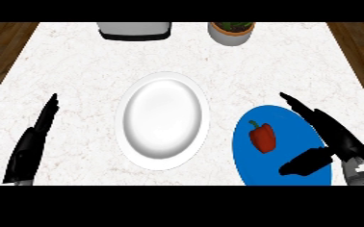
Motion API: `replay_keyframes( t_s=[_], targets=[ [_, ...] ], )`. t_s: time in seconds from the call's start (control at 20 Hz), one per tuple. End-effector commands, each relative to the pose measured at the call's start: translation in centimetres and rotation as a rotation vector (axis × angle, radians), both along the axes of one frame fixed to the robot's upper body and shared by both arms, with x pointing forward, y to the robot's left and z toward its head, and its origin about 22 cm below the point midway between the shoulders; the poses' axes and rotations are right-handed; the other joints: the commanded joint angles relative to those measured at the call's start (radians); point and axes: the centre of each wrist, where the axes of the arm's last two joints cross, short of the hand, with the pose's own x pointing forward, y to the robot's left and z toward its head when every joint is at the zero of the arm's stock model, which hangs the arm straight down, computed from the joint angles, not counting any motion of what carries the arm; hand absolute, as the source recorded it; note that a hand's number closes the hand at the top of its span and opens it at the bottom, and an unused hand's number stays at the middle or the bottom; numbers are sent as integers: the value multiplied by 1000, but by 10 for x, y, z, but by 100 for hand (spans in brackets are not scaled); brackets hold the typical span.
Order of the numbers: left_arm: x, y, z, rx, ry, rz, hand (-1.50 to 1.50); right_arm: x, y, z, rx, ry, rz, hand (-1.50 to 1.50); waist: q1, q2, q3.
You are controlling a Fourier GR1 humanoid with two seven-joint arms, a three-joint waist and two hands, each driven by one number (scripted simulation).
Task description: Pick the bell pepper from the plate and place it in the plate
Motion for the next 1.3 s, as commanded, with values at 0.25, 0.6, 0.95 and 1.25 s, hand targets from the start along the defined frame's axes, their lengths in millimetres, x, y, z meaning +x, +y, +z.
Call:
replay_keyframes(
  t_s=[0.25, 0.6, 0.95, 1.25],
  targets=[
    [10, -5, 8, -24, -17, 2, 0, 2, 17, -44, -10, 69, 70, -150, -3, 0, 0],
    [6, -1, 15, 8, -6, -2, 0, 23, 18, -66, -10, 81, 73, -150, 1, 0, 0],
    [0, -7, -14, 5, 2, -19, 0, 31, 36, -79, -18, 81, 88, -150, 0, 0, 0],
    [-4, 1, 2, 12, -10, -3, 0, 30, 42, -75, 56, 15, 77, 150, -1, 0, 0]
  ],
)
